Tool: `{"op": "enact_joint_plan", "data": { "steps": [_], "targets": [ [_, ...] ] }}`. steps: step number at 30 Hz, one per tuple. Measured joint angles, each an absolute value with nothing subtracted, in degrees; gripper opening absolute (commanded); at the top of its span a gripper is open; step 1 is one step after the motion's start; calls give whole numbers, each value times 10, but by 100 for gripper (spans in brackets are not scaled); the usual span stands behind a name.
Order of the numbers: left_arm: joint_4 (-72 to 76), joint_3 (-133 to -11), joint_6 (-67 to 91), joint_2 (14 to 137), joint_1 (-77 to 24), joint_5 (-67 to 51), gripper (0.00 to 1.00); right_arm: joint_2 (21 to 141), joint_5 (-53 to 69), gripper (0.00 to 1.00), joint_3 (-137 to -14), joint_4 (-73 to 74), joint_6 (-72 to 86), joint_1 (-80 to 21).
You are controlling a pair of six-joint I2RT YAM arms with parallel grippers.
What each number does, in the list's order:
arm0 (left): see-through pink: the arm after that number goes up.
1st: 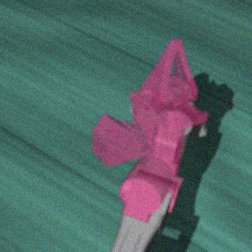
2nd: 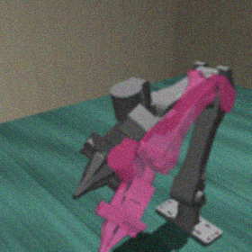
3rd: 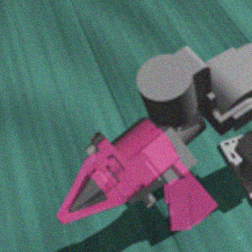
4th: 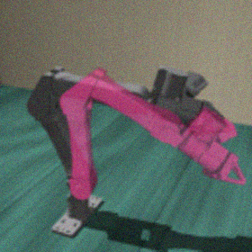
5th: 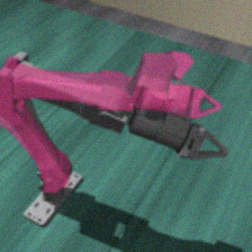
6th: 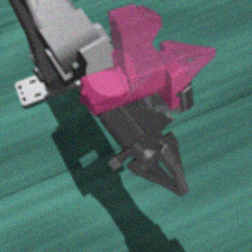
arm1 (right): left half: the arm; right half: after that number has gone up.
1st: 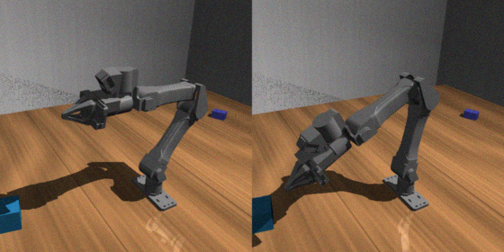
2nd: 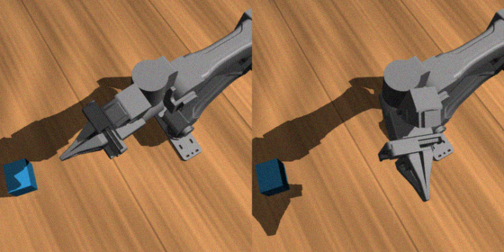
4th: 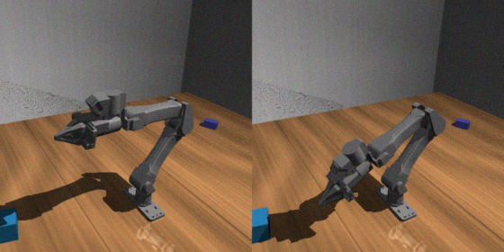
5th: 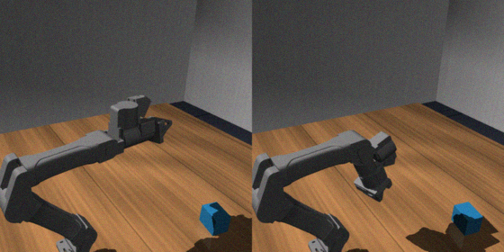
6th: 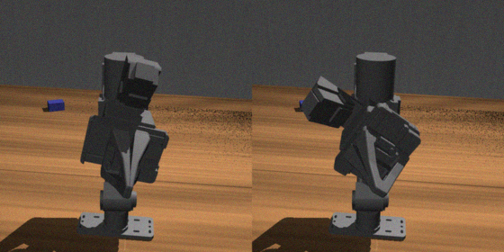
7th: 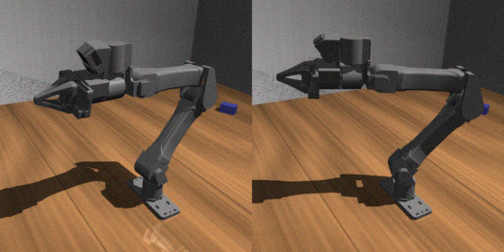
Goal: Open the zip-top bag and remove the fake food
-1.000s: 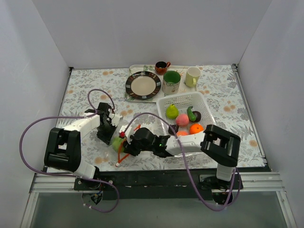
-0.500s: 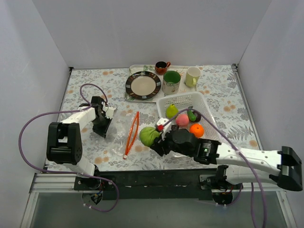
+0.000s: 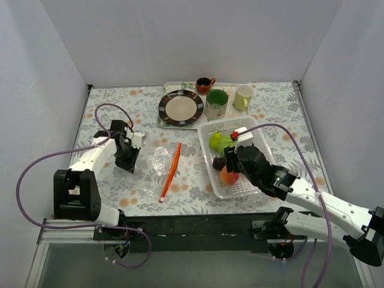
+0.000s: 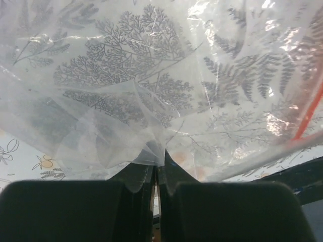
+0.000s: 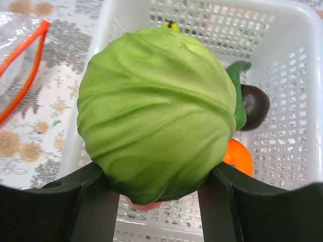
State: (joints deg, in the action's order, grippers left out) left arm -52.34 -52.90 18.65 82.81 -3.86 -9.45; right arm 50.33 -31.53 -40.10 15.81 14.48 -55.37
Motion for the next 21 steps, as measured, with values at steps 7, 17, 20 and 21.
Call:
{"op": "enact_joint_plan", "data": {
  "steps": [7,17,20,21],
  "targets": [
    [-554,-568,192,798,-51,-117,6,575,-307,98,-430,211,173,-478],
    [-557,-667,213,818,-54,-97,98,591,-300,98,-520,267,178,-469],
    [-559,-738,220,839,-54,-95,98,593,-295,98,-532,280,178,-469],
    [-561,-761,222,842,-54,-96,98,591,-292,98,-533,285,178,-469]
  ]
}}
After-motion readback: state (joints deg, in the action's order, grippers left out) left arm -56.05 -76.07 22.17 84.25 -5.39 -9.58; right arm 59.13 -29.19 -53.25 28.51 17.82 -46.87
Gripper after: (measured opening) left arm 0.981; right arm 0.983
